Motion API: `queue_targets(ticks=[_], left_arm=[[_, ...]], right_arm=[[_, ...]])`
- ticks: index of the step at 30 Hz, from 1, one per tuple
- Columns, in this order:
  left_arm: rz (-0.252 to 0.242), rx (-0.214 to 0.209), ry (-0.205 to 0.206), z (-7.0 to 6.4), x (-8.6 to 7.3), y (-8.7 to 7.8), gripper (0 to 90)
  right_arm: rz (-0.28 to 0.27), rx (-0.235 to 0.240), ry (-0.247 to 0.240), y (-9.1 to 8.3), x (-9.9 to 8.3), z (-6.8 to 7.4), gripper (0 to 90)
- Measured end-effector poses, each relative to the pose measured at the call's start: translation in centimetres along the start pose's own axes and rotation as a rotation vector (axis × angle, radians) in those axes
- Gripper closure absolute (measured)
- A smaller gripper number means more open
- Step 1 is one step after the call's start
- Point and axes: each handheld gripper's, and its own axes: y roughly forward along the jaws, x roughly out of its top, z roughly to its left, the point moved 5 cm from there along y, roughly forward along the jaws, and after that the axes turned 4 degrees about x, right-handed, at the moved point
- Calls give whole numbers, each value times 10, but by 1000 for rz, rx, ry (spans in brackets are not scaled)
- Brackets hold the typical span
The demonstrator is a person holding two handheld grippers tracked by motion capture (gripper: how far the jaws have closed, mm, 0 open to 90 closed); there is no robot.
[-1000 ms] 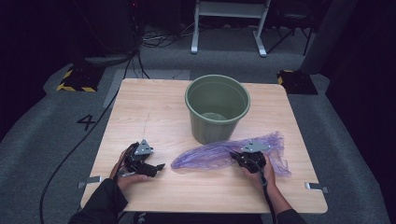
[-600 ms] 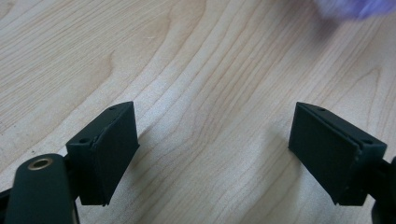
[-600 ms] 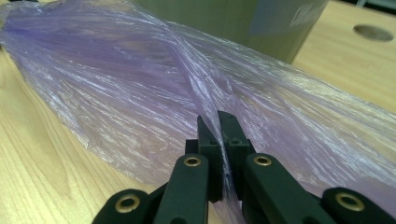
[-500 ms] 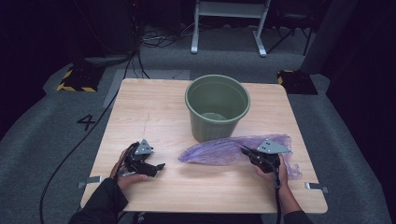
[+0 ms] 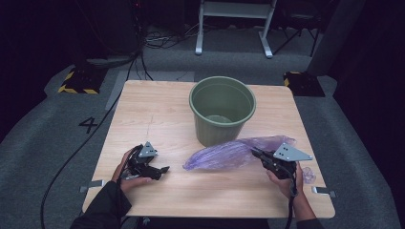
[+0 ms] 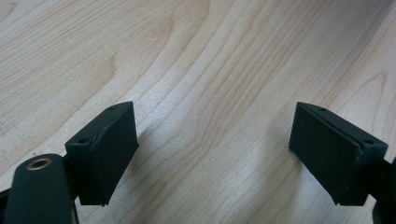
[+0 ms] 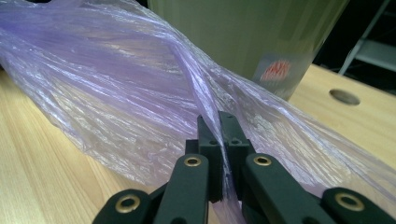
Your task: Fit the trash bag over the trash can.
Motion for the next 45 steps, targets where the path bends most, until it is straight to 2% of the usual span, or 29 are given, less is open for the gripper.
queue_targets(ticks=[10,14,16,19,23,29,33,34,36,40,42,43,45], left_arm=[[7,25,-23,-1,2,3,125],[27,16,2,-2,3,0,162],[22,19,14,-2,4,-1,172],[-5,15,17,-2,9,-6,169],[-67,29,19,-5,19,-16,175],[-80,32,38,-9,26,-22,175],[-102,14,31,-9,30,-26,170],[-118,-7,29,-10,32,-28,165],[-129,0,45,-12,37,-32,157],[-172,-22,61,-17,50,-43,157],[-193,-22,84,-19,58,-48,158],[-206,-28,86,-21,62,-52,159],[-228,-38,101,-24,71,-58,163]], right_arm=[[-52,-26,-22,-14,19,-5,900],[-84,-36,-29,-23,30,-6,900],[-99,-46,-34,-27,35,-7,900],[-120,-54,-43,-34,43,-9,900],[-144,-63,-54,-43,52,-11,900],[-167,-96,-67,-54,65,-16,900],[-181,-107,-71,-56,72,-20,900],[-185,-105,-71,-57,73,-20,900],[-192,-112,-75,-57,76,-23,900],[-200,-134,-73,-57,82,-27,900],[-199,-141,-77,-55,86,-31,900],[-206,-129,-71,-55,87,-32,900],[-209,-140,-58,-54,90,-38,900]])
